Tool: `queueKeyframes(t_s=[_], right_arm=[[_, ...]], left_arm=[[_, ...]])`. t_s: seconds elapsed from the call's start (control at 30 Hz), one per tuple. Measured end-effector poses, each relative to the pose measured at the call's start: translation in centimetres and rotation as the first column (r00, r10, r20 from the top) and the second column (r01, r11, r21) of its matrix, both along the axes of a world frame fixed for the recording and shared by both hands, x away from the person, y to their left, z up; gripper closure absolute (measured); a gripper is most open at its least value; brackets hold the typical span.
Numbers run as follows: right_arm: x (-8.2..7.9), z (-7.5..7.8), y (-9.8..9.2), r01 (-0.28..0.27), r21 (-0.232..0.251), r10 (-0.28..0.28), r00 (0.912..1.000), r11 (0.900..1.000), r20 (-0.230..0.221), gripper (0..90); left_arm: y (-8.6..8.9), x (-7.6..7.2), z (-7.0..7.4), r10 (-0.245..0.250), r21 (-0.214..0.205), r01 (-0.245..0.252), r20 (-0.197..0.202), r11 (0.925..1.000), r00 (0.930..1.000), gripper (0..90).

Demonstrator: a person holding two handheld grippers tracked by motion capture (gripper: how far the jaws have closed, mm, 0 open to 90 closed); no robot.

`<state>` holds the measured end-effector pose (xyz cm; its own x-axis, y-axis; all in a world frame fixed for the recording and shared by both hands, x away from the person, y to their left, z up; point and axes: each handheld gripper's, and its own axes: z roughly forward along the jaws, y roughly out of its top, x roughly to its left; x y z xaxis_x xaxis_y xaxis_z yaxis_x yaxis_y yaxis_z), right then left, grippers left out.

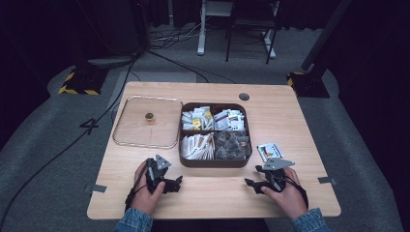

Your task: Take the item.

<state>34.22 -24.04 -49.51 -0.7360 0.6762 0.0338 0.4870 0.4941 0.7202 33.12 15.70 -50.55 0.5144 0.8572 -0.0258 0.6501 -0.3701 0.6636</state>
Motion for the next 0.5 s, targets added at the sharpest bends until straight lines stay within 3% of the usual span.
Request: queueKeyframes(t_s=[0.07,0.2,0.3,0.5], right_arm=[[-0.1,-0.2,0.1,0.000,-0.017,-0.001,0.9999,0.9999,-0.012,24.7],[-0.2,-0.5,0.4,-0.015,-0.043,0.016,0.9998,0.9990,0.008,15.4],[-0.2,-1.0,0.8,-0.008,-0.022,0.009,0.9995,0.9997,0.029,5.6],[-0.2,-1.1,1.1,-0.020,-0.038,0.021,0.9995,0.9991,0.021,0.4]], left_arm=[[0.0,0.0,0.0,-0.001,0.000,0.001,0.000,1.0000,1.0000,0.0],[0.0,0.1,0.0,-0.004,0.002,0.004,-0.001,1.0000,1.0000,0.0],[0.0,0.1,0.0,-0.006,0.001,0.006,0.002,1.0000,1.0000,0.0],[0.0,0.3,0.0,-0.011,-0.002,0.011,0.002,0.9999,0.9999,0.0]])
